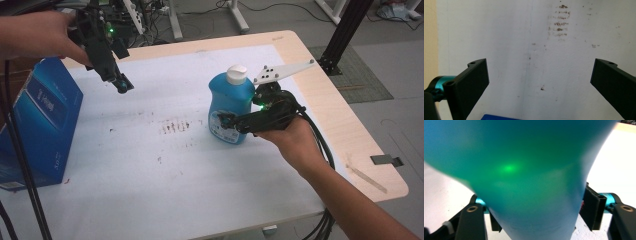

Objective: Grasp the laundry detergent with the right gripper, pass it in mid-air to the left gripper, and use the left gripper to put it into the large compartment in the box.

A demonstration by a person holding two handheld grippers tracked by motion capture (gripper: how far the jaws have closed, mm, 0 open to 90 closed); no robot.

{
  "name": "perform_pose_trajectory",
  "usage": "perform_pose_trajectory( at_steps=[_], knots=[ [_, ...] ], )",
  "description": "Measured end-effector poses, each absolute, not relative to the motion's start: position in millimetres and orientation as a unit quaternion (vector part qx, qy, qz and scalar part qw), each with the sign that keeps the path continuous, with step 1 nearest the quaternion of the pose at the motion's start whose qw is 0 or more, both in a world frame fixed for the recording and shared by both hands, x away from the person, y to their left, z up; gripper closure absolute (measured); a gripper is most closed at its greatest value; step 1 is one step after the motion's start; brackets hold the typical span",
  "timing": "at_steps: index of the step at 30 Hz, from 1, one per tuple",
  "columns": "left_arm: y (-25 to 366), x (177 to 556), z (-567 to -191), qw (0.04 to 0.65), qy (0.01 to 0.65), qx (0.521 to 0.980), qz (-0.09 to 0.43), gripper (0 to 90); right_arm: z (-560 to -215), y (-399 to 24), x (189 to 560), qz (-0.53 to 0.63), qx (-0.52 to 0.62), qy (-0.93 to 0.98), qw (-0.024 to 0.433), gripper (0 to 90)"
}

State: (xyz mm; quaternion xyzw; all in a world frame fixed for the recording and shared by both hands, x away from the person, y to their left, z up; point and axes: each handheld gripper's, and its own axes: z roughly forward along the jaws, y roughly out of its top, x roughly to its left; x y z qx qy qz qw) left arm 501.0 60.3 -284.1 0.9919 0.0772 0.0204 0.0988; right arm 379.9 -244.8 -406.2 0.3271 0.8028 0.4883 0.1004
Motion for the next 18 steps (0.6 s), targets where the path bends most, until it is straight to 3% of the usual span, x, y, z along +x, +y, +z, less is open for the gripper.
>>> perform_pose_trajectory(
  at_steps=[11,18],
  knots=[
    [61.7,500.4,-285.0,0.100,0.079,0.992,0.021,1.8,-406.1,-242.7,377.3,0.491,0.320,0.802,0.114,39.9],
    [62.0,500.1,-284.7,0.100,0.079,0.992,0.021,1.7,-404.1,-241.8,373.2,0.488,0.308,0.803,0.147,44.8]
  ],
)
